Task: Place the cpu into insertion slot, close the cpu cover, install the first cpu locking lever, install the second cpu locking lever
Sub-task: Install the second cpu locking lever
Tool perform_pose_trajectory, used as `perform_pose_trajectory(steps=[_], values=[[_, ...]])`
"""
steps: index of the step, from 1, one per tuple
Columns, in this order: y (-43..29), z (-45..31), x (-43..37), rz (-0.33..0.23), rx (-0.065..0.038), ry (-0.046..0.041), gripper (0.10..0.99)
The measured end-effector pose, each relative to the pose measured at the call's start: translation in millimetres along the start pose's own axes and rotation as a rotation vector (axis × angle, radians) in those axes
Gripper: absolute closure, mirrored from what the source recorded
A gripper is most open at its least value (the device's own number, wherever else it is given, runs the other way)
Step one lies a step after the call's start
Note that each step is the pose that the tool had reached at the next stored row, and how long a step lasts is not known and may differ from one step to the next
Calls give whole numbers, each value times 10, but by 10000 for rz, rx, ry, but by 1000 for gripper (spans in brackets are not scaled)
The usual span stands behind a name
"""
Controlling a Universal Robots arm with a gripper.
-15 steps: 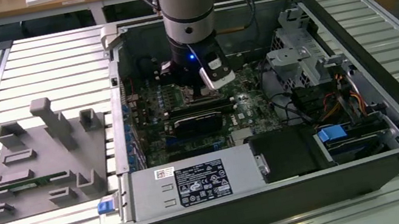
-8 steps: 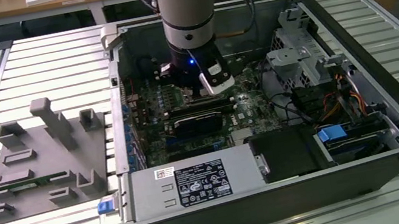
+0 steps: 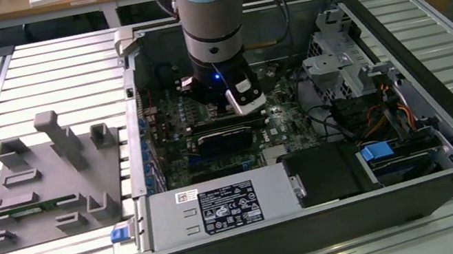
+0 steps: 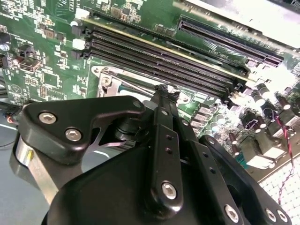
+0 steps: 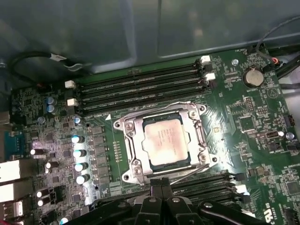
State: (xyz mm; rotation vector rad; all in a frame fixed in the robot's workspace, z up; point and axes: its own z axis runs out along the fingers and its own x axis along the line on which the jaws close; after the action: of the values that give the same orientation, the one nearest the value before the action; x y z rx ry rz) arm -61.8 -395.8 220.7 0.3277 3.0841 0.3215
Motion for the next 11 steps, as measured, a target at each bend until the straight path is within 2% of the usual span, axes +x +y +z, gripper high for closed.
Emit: perform_pose_trajectory(steps=[3,11], values=[[-32,18,14,-23,-169,43,984],[-101,69,89,-89,-438,100,984]])
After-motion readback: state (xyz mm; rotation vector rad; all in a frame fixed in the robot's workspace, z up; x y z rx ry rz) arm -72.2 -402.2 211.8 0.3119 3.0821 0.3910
